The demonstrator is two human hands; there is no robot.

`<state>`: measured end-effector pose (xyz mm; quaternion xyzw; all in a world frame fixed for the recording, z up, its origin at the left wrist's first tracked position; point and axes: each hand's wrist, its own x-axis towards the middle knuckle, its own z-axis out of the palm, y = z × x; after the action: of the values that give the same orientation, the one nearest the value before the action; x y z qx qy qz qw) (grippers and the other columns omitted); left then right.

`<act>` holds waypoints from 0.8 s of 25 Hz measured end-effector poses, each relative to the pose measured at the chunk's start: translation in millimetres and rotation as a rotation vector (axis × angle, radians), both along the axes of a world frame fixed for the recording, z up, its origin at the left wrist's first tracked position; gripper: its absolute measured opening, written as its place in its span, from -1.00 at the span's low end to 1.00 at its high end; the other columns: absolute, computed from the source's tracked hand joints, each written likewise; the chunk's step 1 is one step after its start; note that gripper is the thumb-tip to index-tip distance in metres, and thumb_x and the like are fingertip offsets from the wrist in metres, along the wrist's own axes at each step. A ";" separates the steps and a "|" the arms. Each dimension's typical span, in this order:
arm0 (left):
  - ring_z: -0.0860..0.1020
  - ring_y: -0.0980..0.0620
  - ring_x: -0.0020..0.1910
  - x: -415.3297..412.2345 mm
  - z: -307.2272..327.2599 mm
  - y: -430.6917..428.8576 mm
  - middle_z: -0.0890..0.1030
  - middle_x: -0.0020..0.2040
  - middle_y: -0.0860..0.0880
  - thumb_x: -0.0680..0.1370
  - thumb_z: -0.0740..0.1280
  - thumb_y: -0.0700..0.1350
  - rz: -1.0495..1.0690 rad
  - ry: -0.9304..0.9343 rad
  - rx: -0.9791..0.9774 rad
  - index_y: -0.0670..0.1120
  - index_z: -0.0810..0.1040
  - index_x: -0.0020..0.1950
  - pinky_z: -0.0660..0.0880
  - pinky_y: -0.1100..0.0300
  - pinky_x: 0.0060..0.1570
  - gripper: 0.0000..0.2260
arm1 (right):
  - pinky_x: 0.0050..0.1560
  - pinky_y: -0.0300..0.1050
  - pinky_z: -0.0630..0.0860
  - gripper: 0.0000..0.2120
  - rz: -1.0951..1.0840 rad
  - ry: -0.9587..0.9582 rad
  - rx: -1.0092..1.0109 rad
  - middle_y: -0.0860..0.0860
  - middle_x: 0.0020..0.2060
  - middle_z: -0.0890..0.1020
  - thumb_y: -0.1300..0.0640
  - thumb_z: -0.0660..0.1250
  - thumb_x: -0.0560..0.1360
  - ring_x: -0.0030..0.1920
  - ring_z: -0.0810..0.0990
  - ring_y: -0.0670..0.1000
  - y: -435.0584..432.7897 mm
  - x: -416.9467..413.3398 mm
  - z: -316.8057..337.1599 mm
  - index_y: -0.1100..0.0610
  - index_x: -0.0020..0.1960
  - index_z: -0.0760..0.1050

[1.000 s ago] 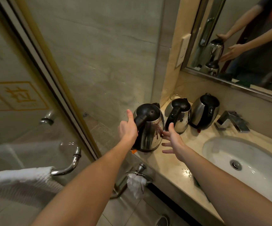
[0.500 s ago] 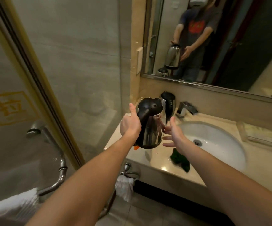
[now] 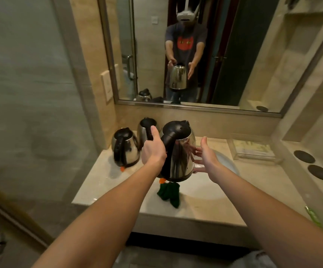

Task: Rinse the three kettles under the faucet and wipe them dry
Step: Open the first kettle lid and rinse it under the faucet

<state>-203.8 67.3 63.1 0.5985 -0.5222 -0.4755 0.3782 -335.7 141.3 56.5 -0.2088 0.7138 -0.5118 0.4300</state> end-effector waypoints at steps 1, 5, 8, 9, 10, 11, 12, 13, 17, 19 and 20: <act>0.64 -0.11 -0.18 -16.2 1.3 3.8 0.61 -0.31 -0.08 0.57 -0.12 0.40 -0.008 -0.003 -0.003 -0.09 0.52 -0.26 0.56 -0.10 0.10 -0.31 | 0.38 0.32 0.32 -0.32 -0.007 -0.005 -0.008 0.14 0.44 0.39 -0.32 -0.11 0.60 0.43 0.35 0.26 4.2 -16.5 1.5 0.13 0.44 0.36; 0.63 -0.09 -0.19 -68.4 0.6 12.9 0.61 -0.26 -0.11 0.58 -0.12 0.39 -0.004 -0.006 0.005 -0.10 0.51 -0.21 0.57 -0.09 0.10 -0.33 | 0.37 0.31 0.34 -0.34 0.006 -0.009 -0.013 0.15 0.43 0.41 -0.31 -0.11 0.61 0.40 0.38 0.27 12.6 -71.1 1.6 0.13 0.42 0.36; 0.63 -0.09 -0.18 -99.2 1.3 18.6 0.60 -0.25 -0.10 0.59 -0.13 0.37 0.010 -0.035 0.011 -0.07 0.48 -0.23 0.56 -0.07 0.10 -0.37 | 0.36 0.30 0.36 -0.36 0.026 -0.018 -0.015 0.15 0.43 0.41 -0.30 -0.11 0.61 0.39 0.39 0.28 13.3 -104.0 -3.2 0.12 0.40 0.38; 0.63 -0.09 -0.17 -107.3 1.0 19.6 0.59 -0.25 -0.09 0.60 -0.12 0.36 0.020 -0.038 0.013 -0.06 0.46 -0.24 0.56 -0.06 0.09 -0.38 | 0.36 0.30 0.37 -0.36 0.035 -0.022 -0.014 0.14 0.43 0.41 -0.30 -0.11 0.61 0.39 0.40 0.27 12.4 -113.0 -5.4 0.11 0.39 0.38; 0.63 -0.09 -0.18 -114.0 -0.5 19.5 0.59 -0.25 -0.09 0.60 -0.12 0.36 0.031 -0.044 0.017 -0.06 0.45 -0.24 0.57 -0.06 0.09 -0.40 | 0.35 0.29 0.37 -0.37 0.041 -0.028 -0.010 0.14 0.42 0.41 -0.31 -0.12 0.61 0.38 0.40 0.27 11.0 -120.4 -8.3 0.11 0.38 0.38; 0.63 -0.09 -0.18 -119.9 -3.2 18.9 0.59 -0.25 -0.09 0.60 -0.11 0.36 0.047 -0.052 0.020 -0.06 0.46 -0.24 0.57 -0.05 0.08 -0.39 | 0.35 0.28 0.38 -0.37 0.046 -0.033 -0.003 0.14 0.43 0.41 -0.31 -0.12 0.61 0.38 0.40 0.27 9.3 -127.0 -11.6 0.10 0.38 0.38; 0.63 -0.09 -0.19 -123.9 -6.5 17.7 0.59 -0.25 -0.09 0.60 -0.11 0.36 0.058 -0.060 0.027 -0.07 0.47 -0.23 0.58 -0.06 0.08 -0.38 | 0.35 0.27 0.38 -0.37 0.054 -0.033 0.003 0.13 0.43 0.41 -0.31 -0.12 0.61 0.39 0.40 0.27 6.6 -130.8 -14.4 0.10 0.40 0.37; 0.63 -0.09 -0.19 -127.1 -11.3 14.9 0.60 -0.25 -0.10 0.59 -0.11 0.37 0.066 -0.063 0.033 -0.08 0.49 -0.22 0.58 -0.07 0.08 -0.37 | 0.35 0.26 0.37 -0.37 0.061 -0.030 0.006 0.12 0.44 0.40 -0.31 -0.12 0.61 0.40 0.38 0.26 3.7 -133.2 -16.9 0.09 0.41 0.36; 0.61 -0.06 -0.20 -138.0 -31.8 -2.8 0.59 -0.22 -0.09 0.59 -0.09 0.37 0.091 -0.067 0.100 -0.10 0.50 -0.18 0.60 -0.05 0.07 -0.37 | 0.37 0.26 0.33 -0.51 0.068 -0.004 -0.008 0.07 0.29 0.50 -0.25 -0.10 0.64 0.41 0.38 0.21 -16.0 -138.2 -25.6 0.02 0.17 0.46; 0.61 -0.04 -0.20 -142.6 -42.7 -14.8 0.56 -0.22 -0.07 0.60 -0.08 0.36 0.087 -0.080 0.118 -0.10 0.50 -0.13 0.61 -0.04 0.06 -0.39 | 0.37 0.25 0.34 -0.58 0.071 0.034 -0.030 0.00 0.09 0.52 -0.21 -0.11 0.66 0.36 0.42 0.17 -31.1 -140.1 -28.1 -0.03 -0.03 0.45; 0.61 -0.04 -0.20 -144.5 -49.1 -21.8 0.56 -0.23 -0.06 0.60 -0.08 0.36 0.081 -0.087 0.128 -0.10 0.50 -0.12 0.61 -0.03 0.06 -0.40 | 0.37 0.24 0.34 -0.59 0.074 0.066 -0.039 -0.02 0.05 0.51 -0.20 -0.11 0.66 0.34 0.43 0.16 -39.0 -141.4 -29.7 -0.05 -0.02 0.44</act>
<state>-348.3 45.5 14.0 0.6621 -0.4822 -0.4656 0.3351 -477.1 102.3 26.9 -0.2600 0.7094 -0.5022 0.4208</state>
